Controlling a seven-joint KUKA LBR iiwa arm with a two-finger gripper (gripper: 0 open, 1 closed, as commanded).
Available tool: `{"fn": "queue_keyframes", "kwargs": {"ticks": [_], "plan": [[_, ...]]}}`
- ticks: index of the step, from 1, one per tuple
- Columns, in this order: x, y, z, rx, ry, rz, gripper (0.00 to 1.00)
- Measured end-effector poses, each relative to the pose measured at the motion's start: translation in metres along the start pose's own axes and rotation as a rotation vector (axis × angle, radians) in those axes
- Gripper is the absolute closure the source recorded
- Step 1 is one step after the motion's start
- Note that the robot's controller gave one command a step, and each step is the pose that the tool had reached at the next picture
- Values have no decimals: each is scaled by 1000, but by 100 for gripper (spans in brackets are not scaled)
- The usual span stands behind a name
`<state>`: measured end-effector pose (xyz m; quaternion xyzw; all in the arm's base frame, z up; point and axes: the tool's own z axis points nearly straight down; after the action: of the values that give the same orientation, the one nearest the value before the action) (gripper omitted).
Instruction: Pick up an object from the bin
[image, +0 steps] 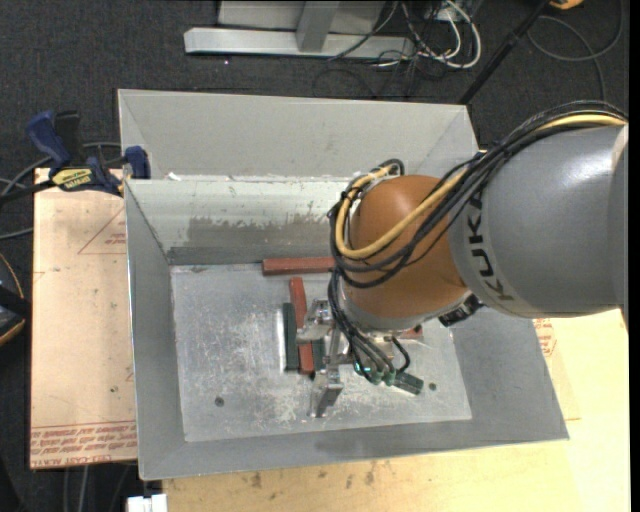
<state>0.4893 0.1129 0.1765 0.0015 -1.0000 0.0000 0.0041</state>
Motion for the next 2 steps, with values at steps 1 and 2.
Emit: {"fn": "queue_keyframes", "kwargs": {"ticks": [1, 2], "plan": [[-2, -1, -4, -1, -7, 3, 0], [-34, -10, 47, -1, -17, -267, 0]]}}
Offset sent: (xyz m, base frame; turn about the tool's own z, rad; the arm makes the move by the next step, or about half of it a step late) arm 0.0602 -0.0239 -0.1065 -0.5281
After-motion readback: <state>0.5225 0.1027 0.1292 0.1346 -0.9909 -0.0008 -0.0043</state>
